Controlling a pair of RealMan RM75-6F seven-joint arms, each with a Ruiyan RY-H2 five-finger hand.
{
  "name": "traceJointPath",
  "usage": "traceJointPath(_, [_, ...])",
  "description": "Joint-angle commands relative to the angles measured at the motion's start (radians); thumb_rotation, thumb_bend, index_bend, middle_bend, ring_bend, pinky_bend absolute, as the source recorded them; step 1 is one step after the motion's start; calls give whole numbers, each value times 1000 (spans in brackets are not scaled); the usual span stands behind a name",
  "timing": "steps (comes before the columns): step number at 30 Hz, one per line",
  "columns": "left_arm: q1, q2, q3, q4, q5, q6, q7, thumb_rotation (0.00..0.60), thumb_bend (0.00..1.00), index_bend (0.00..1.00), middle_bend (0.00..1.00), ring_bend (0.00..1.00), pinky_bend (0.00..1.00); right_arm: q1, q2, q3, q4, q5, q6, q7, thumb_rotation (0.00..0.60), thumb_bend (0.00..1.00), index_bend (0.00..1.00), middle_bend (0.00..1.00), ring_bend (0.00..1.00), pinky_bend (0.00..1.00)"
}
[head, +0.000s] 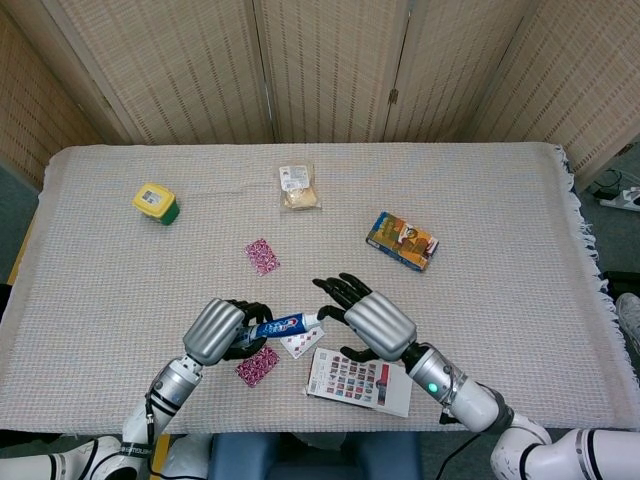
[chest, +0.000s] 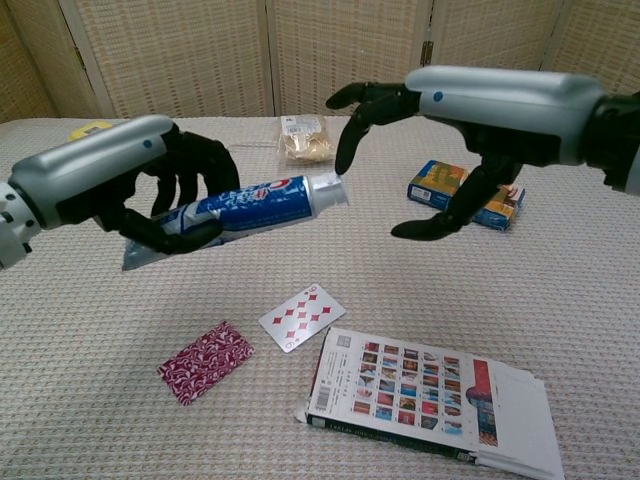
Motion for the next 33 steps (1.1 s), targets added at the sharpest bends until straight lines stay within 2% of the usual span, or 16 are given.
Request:
traceJointPath(1, [3, 1, 3, 1, 7, 4, -6, 600, 750, 784, 817, 710, 685, 1, -6, -5, 9, 2, 2, 7, 600, 326, 333, 43, 0, 0])
traceJointPath(7, [8, 1, 5, 0, 24, 16, -24, 600, 750, 784, 817, 710, 684, 12, -22, -10, 25, 6, -2, 11, 600, 326, 333, 43, 0, 0])
traceJointPath(11, [16, 3, 10, 14, 40, 33, -41, 600, 751, 784, 817, 710, 684, -11, -4, -14, 7, -32, 43, 65, 600, 325, 333, 43, 0, 0])
traceJointPath(16, [29, -12, 14, 55, 79, 75, -89, 600, 751, 781, 817, 710, 684, -46, 45, -25, -15, -143, 103, 279, 600, 326, 289, 43, 0, 0])
traceJointPath(20, [32, -31, 18, 82, 110, 100, -113, 600, 752, 780, 817, 710, 684, -41, 52, -31, -1, -202, 113, 458, 600, 326, 70, 9, 0, 0])
traceJointPath(22, [32, -40, 18, 89, 124, 112, -116, 600, 752, 781, 819, 710, 684, -34, 40, -31, 14, -219, 115, 527, 600, 326, 7, 0, 0, 0])
traceJointPath(28, [29, -68, 13, 101, 157, 138, -112, 600, 752, 783, 822, 712, 684, 1, -18, -27, 65, -251, 113, 718, 592, 325, 0, 0, 0, 0])
traceJointPath(33, [26, -81, 5, 101, 159, 142, -111, 600, 754, 784, 822, 712, 684, 22, -60, -23, 94, -268, 123, 829, 586, 326, 0, 0, 0, 0])
